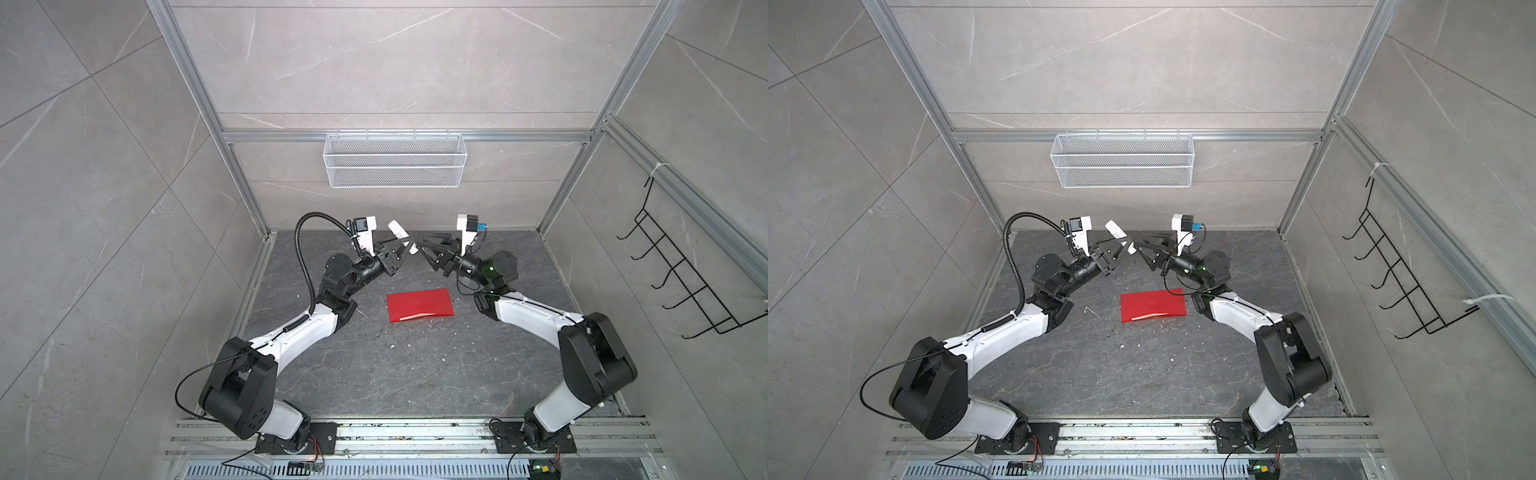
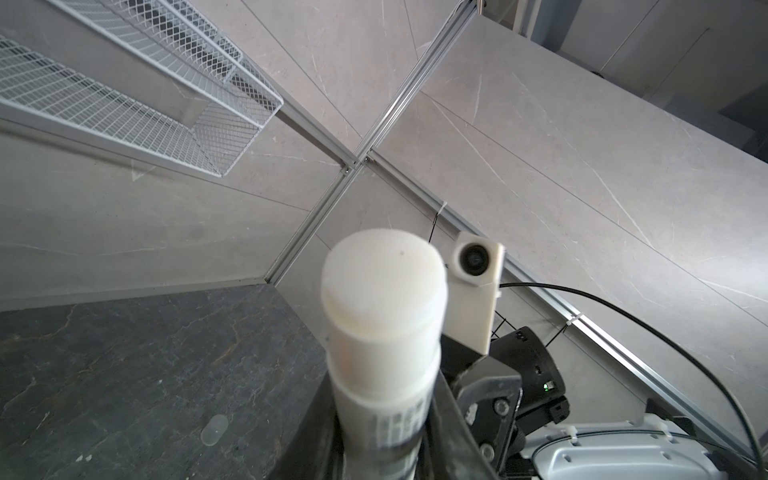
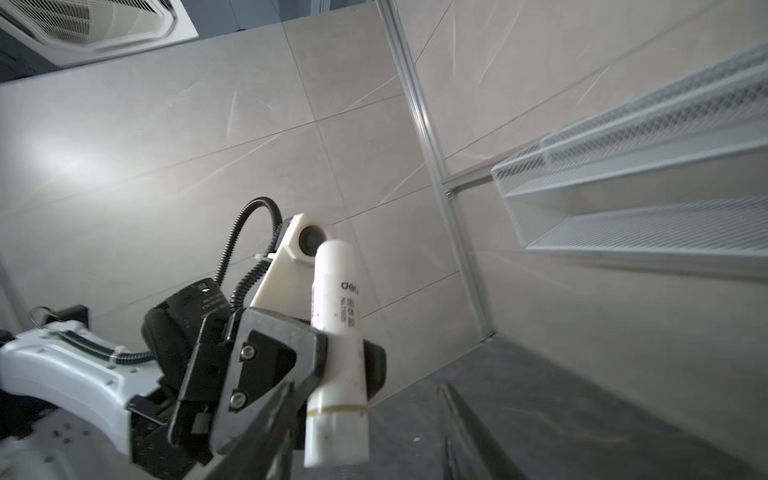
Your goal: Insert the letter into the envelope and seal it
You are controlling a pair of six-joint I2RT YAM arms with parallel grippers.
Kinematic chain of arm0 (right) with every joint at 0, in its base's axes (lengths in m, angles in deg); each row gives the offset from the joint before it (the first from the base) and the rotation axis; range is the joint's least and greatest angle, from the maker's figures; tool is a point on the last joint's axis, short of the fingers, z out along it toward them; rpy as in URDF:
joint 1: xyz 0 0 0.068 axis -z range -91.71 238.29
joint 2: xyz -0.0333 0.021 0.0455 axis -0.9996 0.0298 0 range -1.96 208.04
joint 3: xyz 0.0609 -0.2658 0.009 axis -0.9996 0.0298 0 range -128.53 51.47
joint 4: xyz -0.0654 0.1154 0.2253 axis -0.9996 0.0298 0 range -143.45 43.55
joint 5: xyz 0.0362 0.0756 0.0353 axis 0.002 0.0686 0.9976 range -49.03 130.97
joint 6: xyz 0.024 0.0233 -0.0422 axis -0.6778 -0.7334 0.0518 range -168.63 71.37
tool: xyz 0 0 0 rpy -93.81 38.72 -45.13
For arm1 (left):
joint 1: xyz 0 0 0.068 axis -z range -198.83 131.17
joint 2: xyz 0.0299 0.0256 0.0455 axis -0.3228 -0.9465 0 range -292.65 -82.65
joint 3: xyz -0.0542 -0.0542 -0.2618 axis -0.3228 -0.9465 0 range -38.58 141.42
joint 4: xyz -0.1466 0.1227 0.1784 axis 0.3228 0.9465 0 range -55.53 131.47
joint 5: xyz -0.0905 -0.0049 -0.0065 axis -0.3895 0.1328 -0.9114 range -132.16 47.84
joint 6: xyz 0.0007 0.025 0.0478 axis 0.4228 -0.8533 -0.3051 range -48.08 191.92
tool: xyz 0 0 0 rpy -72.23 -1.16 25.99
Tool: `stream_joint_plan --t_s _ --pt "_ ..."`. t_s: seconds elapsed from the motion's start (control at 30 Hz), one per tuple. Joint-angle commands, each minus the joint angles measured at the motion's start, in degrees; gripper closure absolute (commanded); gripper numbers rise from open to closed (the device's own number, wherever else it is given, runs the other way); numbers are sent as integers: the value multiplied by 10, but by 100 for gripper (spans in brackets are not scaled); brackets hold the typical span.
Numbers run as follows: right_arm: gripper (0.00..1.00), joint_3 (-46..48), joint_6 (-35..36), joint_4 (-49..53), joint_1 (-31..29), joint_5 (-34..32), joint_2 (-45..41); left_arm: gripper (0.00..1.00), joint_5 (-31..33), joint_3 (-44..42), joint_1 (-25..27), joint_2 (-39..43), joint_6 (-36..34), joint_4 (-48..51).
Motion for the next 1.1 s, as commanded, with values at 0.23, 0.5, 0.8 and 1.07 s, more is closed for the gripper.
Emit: stream_joint_plan --t_s 0.23,0.5,0.8,1.07 --pt "32 99 396 21 -55 -195 -109 100 -6 49 0 1 106 8" --pt "34 88 501 60 -106 -240 -97 100 -22 73 0 -7 165 31" --pt "42 56 535 64 -132 -284 -67 100 -32 79 3 -10 176 46" --pt "49 32 559 78 -146 -309 -46 100 -39 82 5 -9 177 53"
